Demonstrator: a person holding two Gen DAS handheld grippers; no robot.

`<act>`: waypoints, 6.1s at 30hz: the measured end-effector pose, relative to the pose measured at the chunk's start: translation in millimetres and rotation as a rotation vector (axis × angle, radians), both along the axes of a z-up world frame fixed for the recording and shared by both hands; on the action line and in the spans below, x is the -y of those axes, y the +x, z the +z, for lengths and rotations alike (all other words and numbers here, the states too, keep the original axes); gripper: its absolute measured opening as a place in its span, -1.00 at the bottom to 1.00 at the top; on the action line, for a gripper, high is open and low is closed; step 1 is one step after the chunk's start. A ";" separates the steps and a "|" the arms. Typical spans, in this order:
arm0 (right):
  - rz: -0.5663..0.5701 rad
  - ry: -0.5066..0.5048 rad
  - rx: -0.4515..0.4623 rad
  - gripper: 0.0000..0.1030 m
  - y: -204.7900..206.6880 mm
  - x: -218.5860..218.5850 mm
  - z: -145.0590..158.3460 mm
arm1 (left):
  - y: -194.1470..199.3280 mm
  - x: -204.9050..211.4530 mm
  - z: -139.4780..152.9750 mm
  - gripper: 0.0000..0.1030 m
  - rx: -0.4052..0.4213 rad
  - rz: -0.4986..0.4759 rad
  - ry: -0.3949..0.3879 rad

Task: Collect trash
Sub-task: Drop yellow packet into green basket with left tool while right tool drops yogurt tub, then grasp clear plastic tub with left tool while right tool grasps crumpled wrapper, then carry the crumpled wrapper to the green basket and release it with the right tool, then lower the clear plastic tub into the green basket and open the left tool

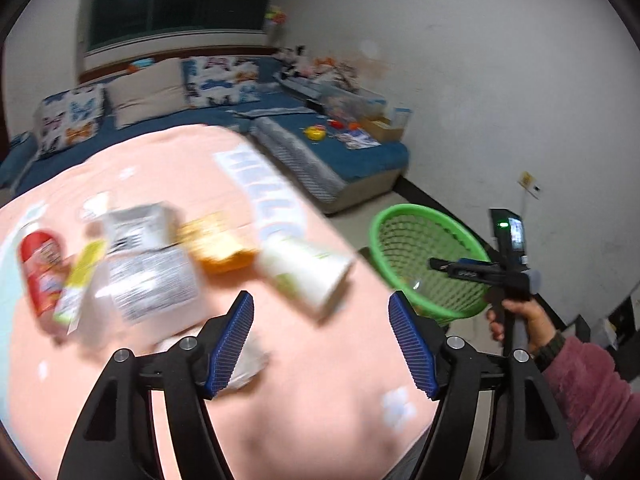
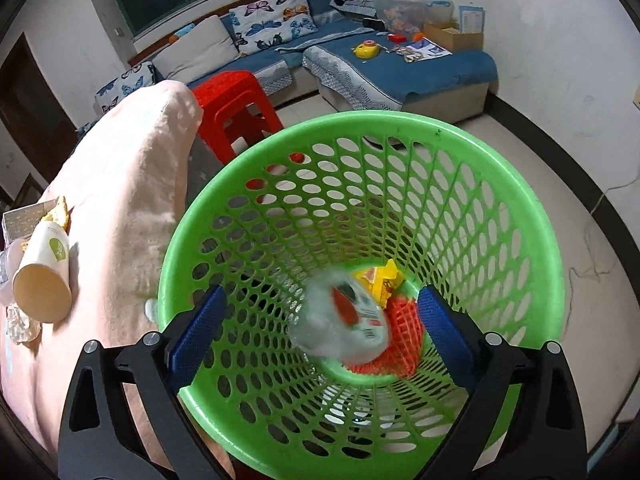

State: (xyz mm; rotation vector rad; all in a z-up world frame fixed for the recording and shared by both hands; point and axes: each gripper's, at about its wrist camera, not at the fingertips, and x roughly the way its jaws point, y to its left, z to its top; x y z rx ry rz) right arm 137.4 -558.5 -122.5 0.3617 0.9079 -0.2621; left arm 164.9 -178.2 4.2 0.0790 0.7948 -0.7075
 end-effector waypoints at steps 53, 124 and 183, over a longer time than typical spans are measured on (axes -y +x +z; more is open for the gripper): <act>0.741 -0.089 0.089 0.74 67.3 -336.6 35.0 | 33.7 -155.5 -15.2 0.22 -0.056 0.235 -0.060; 0.003 -0.085 0.031 0.36 -36.4 -30.1 34.8 | 3.9 8.6 44.6 -0.93 0.031 -0.196 -0.203; -0.079 -0.070 0.139 0.69 -140.5 -6.7 51.9 | 24.1 272.3 -47.2 -0.39 -0.122 -0.430 0.033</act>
